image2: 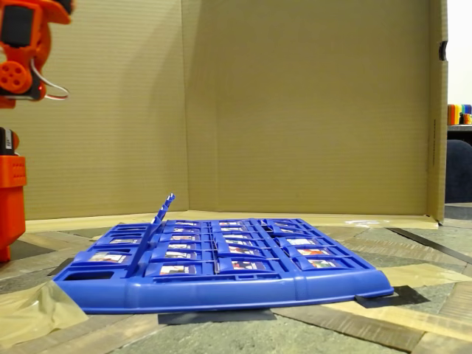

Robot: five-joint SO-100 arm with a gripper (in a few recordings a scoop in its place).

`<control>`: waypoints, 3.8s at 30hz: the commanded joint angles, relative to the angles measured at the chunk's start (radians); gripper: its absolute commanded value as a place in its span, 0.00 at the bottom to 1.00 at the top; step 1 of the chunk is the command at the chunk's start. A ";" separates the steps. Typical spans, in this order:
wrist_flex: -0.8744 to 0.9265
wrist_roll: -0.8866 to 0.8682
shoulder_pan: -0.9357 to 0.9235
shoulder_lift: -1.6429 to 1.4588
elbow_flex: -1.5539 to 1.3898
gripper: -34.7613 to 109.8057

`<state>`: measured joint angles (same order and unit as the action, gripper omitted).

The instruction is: Flip A5.

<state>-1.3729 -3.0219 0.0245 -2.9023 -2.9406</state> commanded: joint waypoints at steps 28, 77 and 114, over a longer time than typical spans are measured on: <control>1.000 0.049 -0.399 0.790 0.568 0.24; 2.287 0.407 -0.545 1.003 0.801 0.24; 1.635 0.354 -0.430 0.630 0.522 0.24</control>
<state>0.3375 -2.6477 -0.4218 -2.2013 -2.4022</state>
